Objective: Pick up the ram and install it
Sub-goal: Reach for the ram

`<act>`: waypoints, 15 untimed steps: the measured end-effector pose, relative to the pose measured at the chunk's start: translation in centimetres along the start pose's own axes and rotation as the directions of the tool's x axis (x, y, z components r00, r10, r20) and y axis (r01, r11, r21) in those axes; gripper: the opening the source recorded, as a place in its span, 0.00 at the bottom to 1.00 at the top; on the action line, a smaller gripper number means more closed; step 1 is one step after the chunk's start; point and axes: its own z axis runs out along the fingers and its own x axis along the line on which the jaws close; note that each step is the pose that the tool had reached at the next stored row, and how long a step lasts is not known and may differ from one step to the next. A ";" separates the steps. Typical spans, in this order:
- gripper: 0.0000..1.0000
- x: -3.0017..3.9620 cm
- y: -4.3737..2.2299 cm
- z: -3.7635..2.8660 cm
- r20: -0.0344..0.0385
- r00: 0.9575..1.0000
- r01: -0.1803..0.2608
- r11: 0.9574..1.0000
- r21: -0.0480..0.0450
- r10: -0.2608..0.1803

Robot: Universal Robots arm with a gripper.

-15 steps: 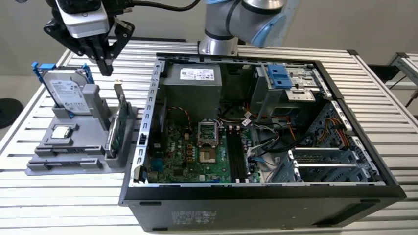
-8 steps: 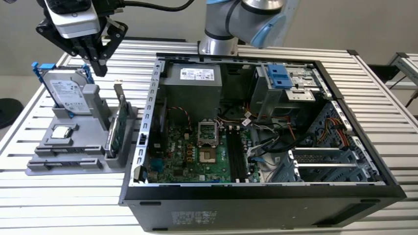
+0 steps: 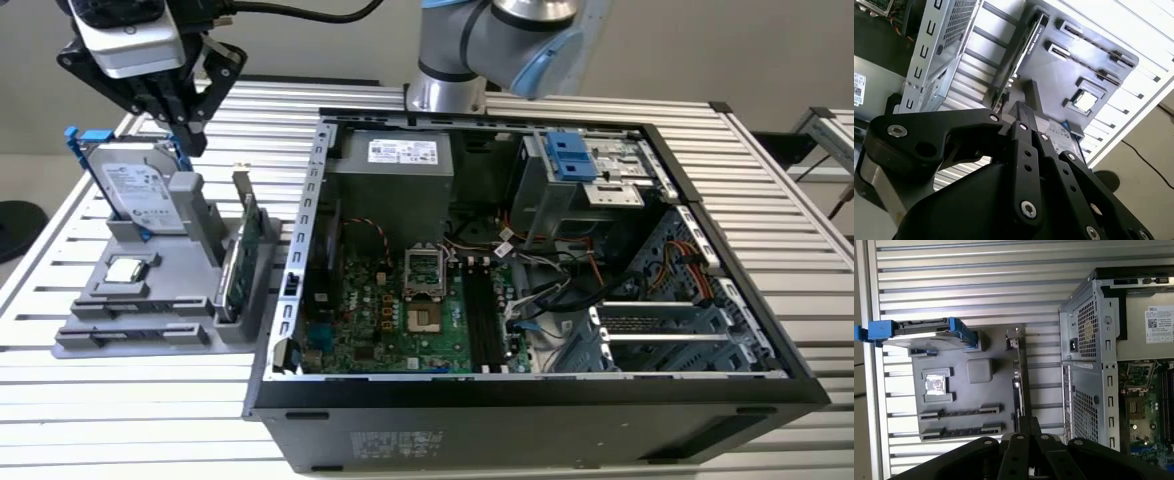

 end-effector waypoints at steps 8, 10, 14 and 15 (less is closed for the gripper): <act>0.00 0.95 -0.11 -0.02 0.000 1.000 0.000 1.000 0.000 0.000; 0.00 1.18 -0.13 -0.03 0.000 1.000 0.000 1.000 0.000 0.000; 0.00 1.64 -0.18 -0.04 0.000 1.000 0.000 1.000 0.000 0.000; 0.00 1.75 -0.19 -0.04 0.000 1.000 0.000 1.000 0.000 0.000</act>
